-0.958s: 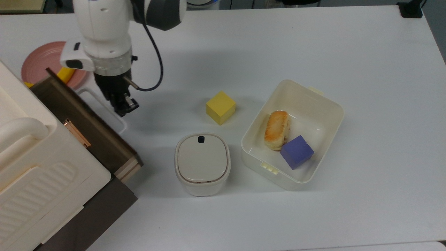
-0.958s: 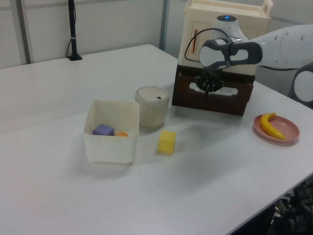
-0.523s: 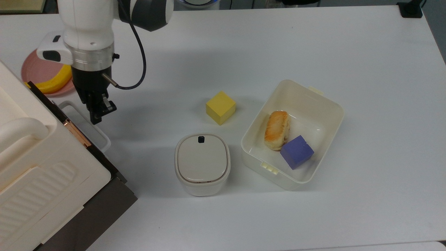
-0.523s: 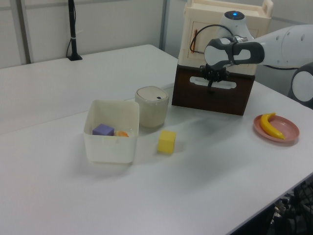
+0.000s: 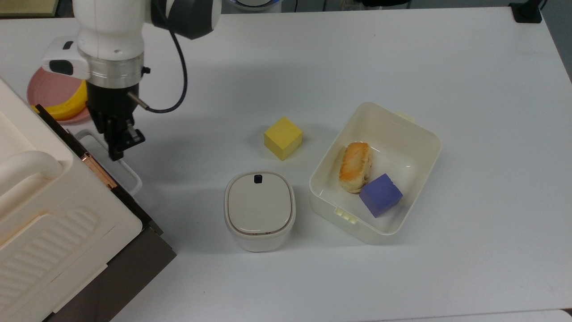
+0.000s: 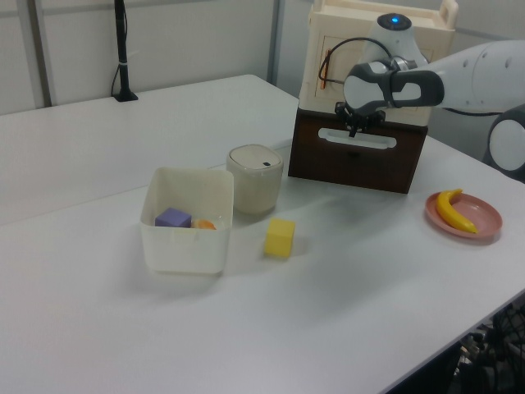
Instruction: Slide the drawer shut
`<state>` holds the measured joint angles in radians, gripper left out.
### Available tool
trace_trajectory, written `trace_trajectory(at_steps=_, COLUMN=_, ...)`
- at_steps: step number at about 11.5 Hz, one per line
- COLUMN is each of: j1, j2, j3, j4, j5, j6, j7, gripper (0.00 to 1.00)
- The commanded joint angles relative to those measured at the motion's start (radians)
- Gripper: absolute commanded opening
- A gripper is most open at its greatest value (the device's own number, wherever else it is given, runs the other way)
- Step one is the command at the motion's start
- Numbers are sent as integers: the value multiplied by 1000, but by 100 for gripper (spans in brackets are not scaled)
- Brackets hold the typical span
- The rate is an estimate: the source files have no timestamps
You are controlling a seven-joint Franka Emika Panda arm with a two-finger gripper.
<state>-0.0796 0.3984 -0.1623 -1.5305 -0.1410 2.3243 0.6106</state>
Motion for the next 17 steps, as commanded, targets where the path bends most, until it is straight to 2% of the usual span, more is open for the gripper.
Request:
trace_trajectory(at_steps=1, j1=35, j2=-136, j3=82, j4=-42, j5=36, j6=-257, j7=-95, gripper=26)
trace_trajectory(at_steps=2, j1=47, j2=-174, j3=96, j4=-63, j5=53, j6=-314, j7=-138, gripper=59)
trace_trajectory(at_steps=3, j1=91, j2=-217, j3=101, j4=-89, j5=60, j6=-404, j7=-211, gripper=96)
trace_trajectory(at_steps=5, j1=138, j2=-257, j3=104, j4=-99, j5=61, j6=-532, j7=-379, gripper=100)
trace_trajectory(at_steps=7, j1=141, j2=-288, j3=148, j4=-109, j5=72, j6=-638, j7=-610, gripper=100)
trace_trajectory(at_steps=9, j1=139, j2=-299, j3=165, j4=-103, j5=72, j6=-669, j7=-710, gripper=100)
trace_trajectory(at_steps=17, j1=141, j2=-294, j3=171, j4=-99, j5=77, j6=-674, j7=-704, gripper=100)
